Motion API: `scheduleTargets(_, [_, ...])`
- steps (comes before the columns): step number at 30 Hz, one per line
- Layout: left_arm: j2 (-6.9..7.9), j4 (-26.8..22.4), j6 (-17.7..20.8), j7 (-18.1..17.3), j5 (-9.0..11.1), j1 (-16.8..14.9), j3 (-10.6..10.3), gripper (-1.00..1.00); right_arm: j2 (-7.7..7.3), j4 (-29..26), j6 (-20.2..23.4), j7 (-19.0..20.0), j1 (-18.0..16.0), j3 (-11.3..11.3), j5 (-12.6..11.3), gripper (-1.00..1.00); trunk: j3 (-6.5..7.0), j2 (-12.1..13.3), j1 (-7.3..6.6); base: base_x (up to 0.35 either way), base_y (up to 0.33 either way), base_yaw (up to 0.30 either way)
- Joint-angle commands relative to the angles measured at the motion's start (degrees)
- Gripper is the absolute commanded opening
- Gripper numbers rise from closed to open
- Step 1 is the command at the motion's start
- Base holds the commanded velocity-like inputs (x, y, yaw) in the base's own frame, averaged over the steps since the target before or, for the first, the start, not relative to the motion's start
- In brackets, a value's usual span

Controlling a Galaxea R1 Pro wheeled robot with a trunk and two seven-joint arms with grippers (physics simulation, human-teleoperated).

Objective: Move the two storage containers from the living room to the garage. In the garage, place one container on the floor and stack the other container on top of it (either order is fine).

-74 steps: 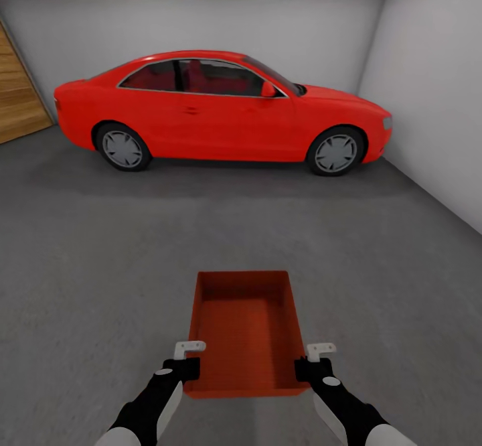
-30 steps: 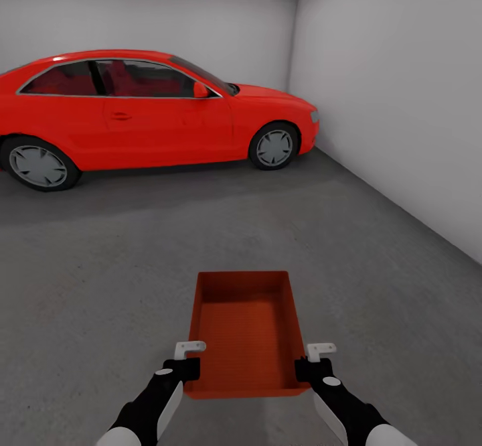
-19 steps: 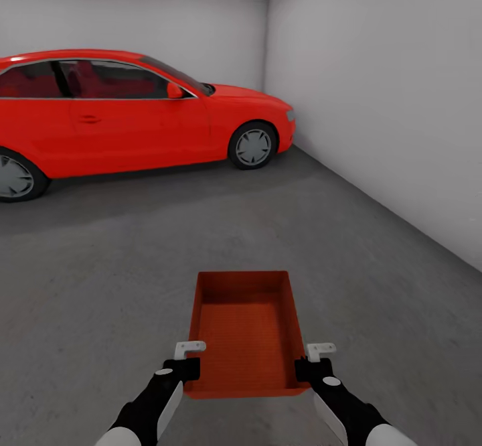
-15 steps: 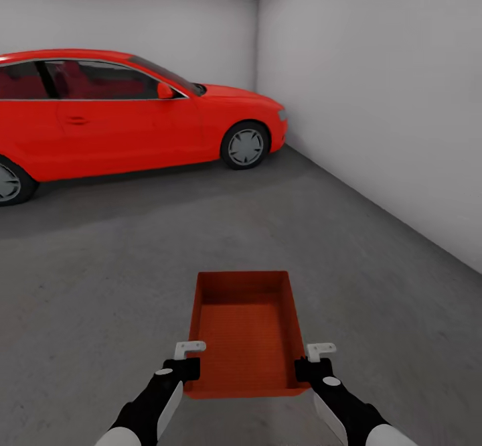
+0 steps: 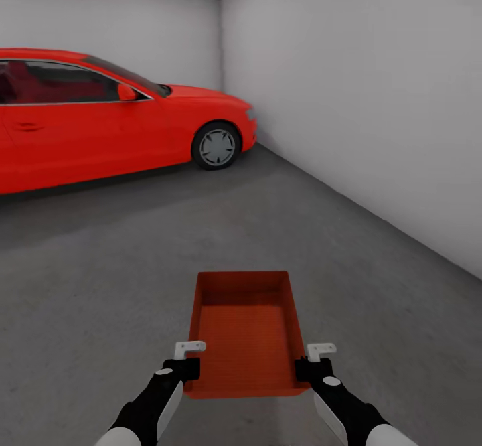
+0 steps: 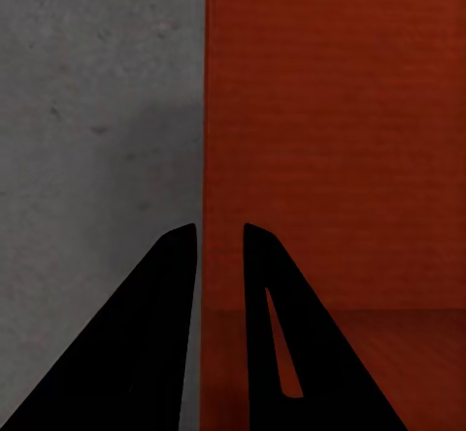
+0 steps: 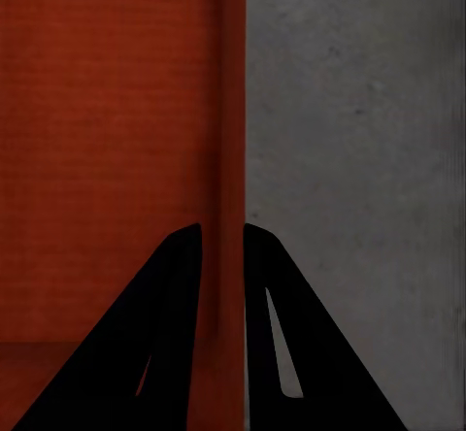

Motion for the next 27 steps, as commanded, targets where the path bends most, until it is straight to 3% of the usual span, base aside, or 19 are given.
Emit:
scheduleTargets(1, [0.04, -0.3, -0.9, 0.4, -0.7, 0.0, 0.2, -1.0, -1.14, 1.9, 0.0, -0.5, -0.1, -0.9, -1.0, -1.0, -0.06, 0.0, 0.0, 0.0, 0.0, -0.281])
scheduleTargets(27, [0.03, -0.3, -0.9, 0.4, -0.7, 0.0, 0.2, -1.0, -1.14, 1.9, 0.0, -0.5, -0.1, -0.9, -1.0, -1.0, -0.06, 0.0, 0.0, 0.0, 0.0, -0.281])
